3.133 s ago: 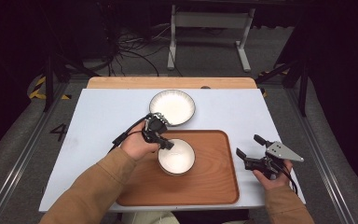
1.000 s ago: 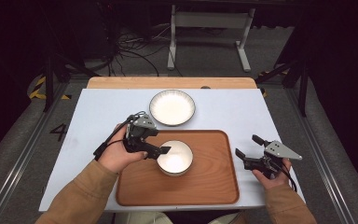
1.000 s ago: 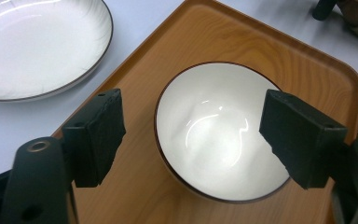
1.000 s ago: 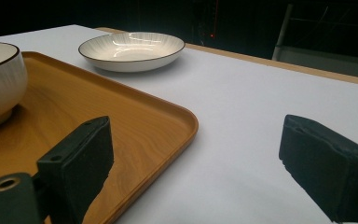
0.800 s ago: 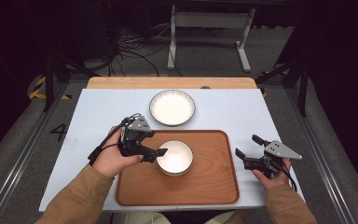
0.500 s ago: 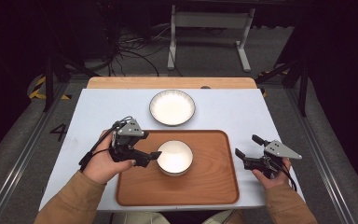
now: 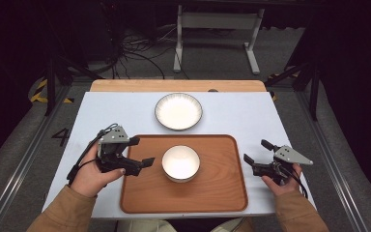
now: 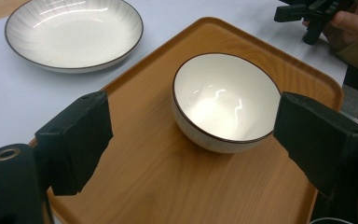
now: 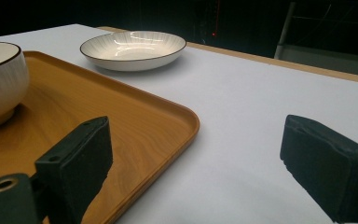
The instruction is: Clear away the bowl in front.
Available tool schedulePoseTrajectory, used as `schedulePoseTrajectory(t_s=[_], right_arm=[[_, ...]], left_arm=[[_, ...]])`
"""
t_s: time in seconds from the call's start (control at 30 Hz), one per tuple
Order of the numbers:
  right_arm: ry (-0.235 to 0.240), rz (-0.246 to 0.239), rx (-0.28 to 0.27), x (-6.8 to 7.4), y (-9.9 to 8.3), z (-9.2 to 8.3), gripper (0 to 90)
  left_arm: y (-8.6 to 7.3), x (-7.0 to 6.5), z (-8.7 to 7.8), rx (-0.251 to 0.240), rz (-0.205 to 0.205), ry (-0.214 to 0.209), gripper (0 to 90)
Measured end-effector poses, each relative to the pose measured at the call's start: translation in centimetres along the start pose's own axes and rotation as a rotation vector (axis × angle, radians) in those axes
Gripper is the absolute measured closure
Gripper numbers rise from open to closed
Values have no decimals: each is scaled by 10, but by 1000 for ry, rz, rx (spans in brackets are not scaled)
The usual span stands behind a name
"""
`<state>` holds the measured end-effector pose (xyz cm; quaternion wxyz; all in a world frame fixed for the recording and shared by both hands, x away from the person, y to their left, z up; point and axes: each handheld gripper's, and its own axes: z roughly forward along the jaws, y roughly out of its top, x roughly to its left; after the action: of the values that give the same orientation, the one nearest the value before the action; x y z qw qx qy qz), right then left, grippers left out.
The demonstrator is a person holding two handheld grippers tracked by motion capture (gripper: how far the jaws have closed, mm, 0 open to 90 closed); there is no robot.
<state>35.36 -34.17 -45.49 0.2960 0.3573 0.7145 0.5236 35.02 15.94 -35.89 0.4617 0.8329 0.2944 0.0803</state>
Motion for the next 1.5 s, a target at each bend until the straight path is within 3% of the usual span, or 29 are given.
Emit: schedulePoseTrajectory(t_s=[0.13, 0.17, 0.23, 0.43, 0.63, 1.03, 1.5], right_arm=[[1, 0, 2, 0, 0, 0, 100], [1, 0, 2, 0, 0, 0, 100], [3, 0, 1, 0, 0, 0, 100], [4, -1, 0, 0, 0, 0, 97], [6, -5, -2, 0, 0, 0, 97], [6, -6, -1, 0, 0, 0, 96], [7, -10, -3, 0, 0, 0, 95]], left_arm=[[-9, 4, -6, -27, -23, 16, 119], [-12, 6, -7, -28, -3, 22, 118], [-17, 8, -9, -43, -25, 32, 113], [-31, 18, -19, -117, -33, 22, 68], [-45, 25, -26, -160, -63, 56, 68], [-76, 35, -29, -231, -80, 49, 56], [-107, 47, -34, -290, -86, 101, 56]])
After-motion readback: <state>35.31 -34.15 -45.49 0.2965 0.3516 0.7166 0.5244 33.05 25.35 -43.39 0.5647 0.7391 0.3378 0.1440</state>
